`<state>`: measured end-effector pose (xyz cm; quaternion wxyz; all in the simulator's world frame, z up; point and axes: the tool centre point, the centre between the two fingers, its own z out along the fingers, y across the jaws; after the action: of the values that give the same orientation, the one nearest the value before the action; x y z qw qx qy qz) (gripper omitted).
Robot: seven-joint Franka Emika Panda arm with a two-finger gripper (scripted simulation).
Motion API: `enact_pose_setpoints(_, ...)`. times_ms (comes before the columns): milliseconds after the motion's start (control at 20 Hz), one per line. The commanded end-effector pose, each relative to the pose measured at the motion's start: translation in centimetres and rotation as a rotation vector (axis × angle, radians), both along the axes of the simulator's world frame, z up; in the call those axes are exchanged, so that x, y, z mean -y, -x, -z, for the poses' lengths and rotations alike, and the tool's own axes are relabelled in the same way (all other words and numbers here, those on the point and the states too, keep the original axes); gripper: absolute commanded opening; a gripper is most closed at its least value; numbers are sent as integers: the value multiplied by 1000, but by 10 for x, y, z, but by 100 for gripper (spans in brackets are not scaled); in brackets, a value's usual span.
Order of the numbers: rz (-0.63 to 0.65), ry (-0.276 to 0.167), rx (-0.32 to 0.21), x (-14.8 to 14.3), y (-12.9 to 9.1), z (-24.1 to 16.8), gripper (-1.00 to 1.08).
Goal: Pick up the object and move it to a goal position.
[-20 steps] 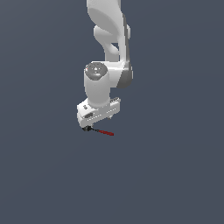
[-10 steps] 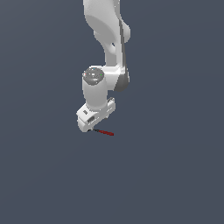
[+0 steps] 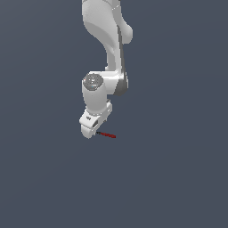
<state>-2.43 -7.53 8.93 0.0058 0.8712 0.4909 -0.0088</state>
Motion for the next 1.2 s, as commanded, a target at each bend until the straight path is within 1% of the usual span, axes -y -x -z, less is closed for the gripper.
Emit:
enact_pose_setpoints(0,-67,-3,0,2,1,5,100)
enact_pose_setpoints(300,-213,-11,2,6,5,16,100)
enact_pose_setpoints(600,-316,-16,4,8,7,24,100)
enact_pose_setpoints(900,-372,-20,6,9,9,28,100)
enact_pose_setpoints(1150,-378,-20,6,10,9,29,100)
